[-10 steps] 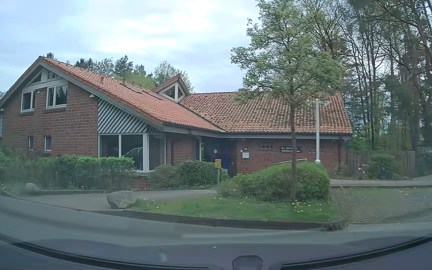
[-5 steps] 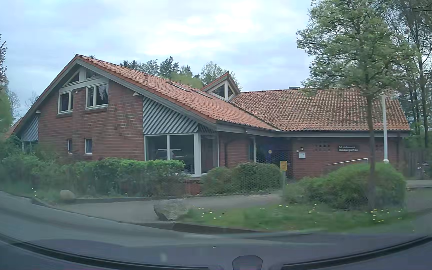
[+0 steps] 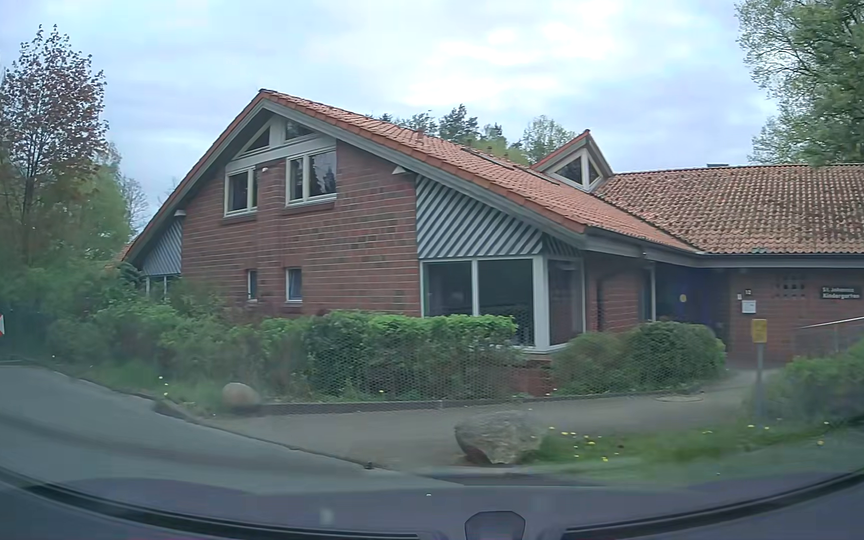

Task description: Follow the waypoints while adhering to traffic rules and regulations

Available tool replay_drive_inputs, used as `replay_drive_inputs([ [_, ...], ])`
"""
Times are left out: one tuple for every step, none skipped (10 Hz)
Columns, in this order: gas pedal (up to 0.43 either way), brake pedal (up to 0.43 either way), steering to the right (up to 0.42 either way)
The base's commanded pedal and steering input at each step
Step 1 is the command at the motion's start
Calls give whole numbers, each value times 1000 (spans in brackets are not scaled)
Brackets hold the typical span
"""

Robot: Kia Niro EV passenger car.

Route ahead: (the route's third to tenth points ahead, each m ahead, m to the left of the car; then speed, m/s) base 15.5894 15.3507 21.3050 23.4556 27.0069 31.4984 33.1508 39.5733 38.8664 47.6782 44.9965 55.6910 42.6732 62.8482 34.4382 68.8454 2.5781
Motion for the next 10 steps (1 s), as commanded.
replay_drive_inputs([
  [79,0,-741],
  [79,0,-742],
  [79,0,-740],
  [79,0,-732],
  [87,0,-720],
  [87,0,-699],
  [87,0,-674],
  [87,0,-647],
  [79,0,-613],
  [59,0,-587],
])
